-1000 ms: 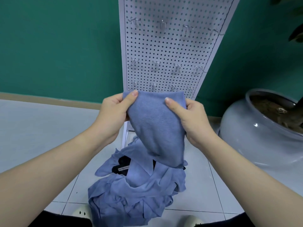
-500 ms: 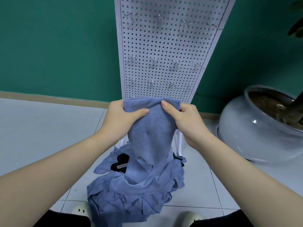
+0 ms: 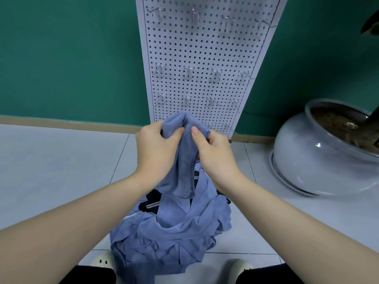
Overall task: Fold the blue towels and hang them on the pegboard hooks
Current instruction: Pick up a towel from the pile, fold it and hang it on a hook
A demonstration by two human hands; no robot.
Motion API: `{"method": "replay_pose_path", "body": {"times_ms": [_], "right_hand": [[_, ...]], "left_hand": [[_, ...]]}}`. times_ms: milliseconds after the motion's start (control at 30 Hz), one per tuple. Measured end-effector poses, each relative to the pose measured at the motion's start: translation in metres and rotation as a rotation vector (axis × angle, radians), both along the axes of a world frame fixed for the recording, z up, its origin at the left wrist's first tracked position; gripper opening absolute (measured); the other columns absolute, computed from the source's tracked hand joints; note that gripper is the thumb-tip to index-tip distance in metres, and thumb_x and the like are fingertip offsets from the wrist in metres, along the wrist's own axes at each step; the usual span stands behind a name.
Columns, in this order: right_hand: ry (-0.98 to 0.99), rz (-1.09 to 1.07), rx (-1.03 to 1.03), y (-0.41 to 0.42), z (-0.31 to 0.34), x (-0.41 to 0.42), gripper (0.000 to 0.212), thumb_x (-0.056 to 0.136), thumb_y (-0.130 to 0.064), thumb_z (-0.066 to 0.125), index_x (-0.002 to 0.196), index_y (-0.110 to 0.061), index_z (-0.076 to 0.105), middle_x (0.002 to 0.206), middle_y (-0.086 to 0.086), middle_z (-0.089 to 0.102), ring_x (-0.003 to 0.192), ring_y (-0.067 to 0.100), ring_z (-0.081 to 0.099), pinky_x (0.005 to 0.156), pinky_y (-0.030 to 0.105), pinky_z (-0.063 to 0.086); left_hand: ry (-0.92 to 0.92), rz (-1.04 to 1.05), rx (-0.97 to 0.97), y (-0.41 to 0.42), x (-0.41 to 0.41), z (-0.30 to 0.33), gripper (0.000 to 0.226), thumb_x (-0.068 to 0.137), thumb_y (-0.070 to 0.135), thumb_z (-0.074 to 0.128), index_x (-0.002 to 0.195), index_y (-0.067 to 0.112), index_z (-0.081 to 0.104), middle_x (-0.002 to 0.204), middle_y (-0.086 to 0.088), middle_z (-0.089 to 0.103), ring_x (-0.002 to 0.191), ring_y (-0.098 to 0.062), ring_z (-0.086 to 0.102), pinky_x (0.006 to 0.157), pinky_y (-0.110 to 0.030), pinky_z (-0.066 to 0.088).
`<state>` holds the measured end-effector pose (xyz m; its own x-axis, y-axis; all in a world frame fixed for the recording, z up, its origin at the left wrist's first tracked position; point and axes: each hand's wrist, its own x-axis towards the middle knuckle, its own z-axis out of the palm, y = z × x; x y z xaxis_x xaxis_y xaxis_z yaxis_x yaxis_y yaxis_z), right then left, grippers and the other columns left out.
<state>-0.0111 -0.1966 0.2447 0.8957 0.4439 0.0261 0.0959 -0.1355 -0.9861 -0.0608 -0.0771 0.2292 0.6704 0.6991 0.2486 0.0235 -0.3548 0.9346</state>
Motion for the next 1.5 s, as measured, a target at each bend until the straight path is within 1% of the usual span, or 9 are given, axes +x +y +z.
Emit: {"method": "replay_pose_path", "body": {"times_ms": [67,200,300,400,567,700,800,1100,1500], "right_hand": [[-0.035,-0.031,-0.038,-0.003,-0.002,0.003,0.043,0.105,-0.034,0.055,0.07,-0.012,0.044,0.054,-0.007,0.036,0.051,0.01,0.032,0.052,0.025,0.029],[-0.139,-0.048,-0.049,-0.008,-0.001,0.008,0.042,0.106,-0.031,0.054,0.07,-0.011,0.045,0.055,-0.009,0.037,0.053,0.009,0.032,0.052,0.025,0.028],[-0.147,-0.056,-0.009,-0.011,0.005,0.011,0.042,0.106,-0.029,0.054,0.08,0.004,0.056,0.059,-0.006,0.044,0.055,0.008,0.037,0.053,0.022,0.032],[-0.15,-0.057,0.02,-0.013,0.01,0.013,0.039,0.106,-0.029,0.055,0.077,-0.004,0.055,0.061,-0.007,0.045,0.057,0.008,0.038,0.056,0.024,0.034],[-0.136,-0.003,0.045,-0.01,0.012,0.008,0.039,0.108,-0.031,0.05,0.094,0.003,0.064,0.071,-0.001,0.052,0.064,0.008,0.044,0.061,0.028,0.039],[-0.099,0.066,0.084,-0.01,0.018,0.001,0.047,0.108,-0.037,0.05,0.086,0.001,0.064,0.066,-0.009,0.053,0.064,0.004,0.048,0.064,0.024,0.041],[-0.088,0.132,0.068,-0.011,0.021,0.0,0.024,0.103,-0.03,0.062,0.085,-0.015,0.066,0.06,-0.021,0.059,0.059,-0.006,0.053,0.06,0.013,0.043],[0.048,0.098,0.256,-0.015,0.033,0.019,0.032,0.104,-0.03,0.055,0.122,-0.006,0.067,0.12,0.013,0.074,0.117,0.03,0.069,0.104,0.047,0.054],[0.1,0.204,0.405,-0.02,0.062,0.025,0.038,0.111,-0.022,0.043,0.133,0.007,0.055,0.105,0.01,0.07,0.097,0.021,0.068,0.086,0.036,0.058]], "left_hand": [[0.037,-0.039,0.065,-0.009,-0.004,0.002,0.038,0.091,0.022,0.071,0.065,0.005,0.049,0.055,-0.003,0.045,0.055,-0.009,0.034,0.052,-0.028,0.033],[0.034,-0.237,0.015,-0.024,-0.016,0.007,0.015,0.094,0.002,0.056,0.093,0.012,0.067,0.078,-0.004,0.07,0.062,-0.008,0.056,0.061,-0.02,0.049],[-0.017,-0.378,-0.018,-0.024,-0.02,0.007,0.051,0.093,-0.009,0.045,0.127,0.021,0.068,0.106,0.005,0.077,0.093,-0.018,0.071,0.09,-0.033,0.059],[-0.103,-0.395,0.021,-0.021,-0.018,0.007,0.051,0.099,0.0,0.044,0.141,0.02,0.062,0.134,0.011,0.068,0.127,-0.005,0.061,0.109,-0.036,0.05],[-0.147,-0.27,0.077,-0.017,-0.015,0.008,0.036,0.096,0.007,0.067,0.127,0.024,0.069,0.123,0.007,0.065,0.115,-0.006,0.063,0.083,-0.016,0.053],[-0.147,-0.212,0.141,-0.009,-0.011,0.009,0.03,0.088,0.021,0.078,0.114,0.032,0.066,0.113,0.009,0.061,0.107,-0.009,0.061,0.086,-0.023,0.05],[-0.153,-0.205,0.106,-0.007,-0.011,0.013,0.029,0.085,0.031,0.078,0.105,0.035,0.057,0.109,0.011,0.061,0.104,-0.007,0.059,0.084,-0.015,0.043],[-0.015,-0.56,-0.406,-0.005,-0.013,0.014,0.055,0.08,0.038,0.068,0.129,0.015,0.055,0.108,0.007,0.078,0.1,-0.005,0.073,0.081,-0.019,0.055],[0.09,-0.639,-0.384,-0.017,-0.003,0.004,0.041,0.074,0.034,0.077,0.111,0.019,0.074,0.11,0.005,0.079,0.106,-0.011,0.074,0.092,-0.027,0.058]]}}
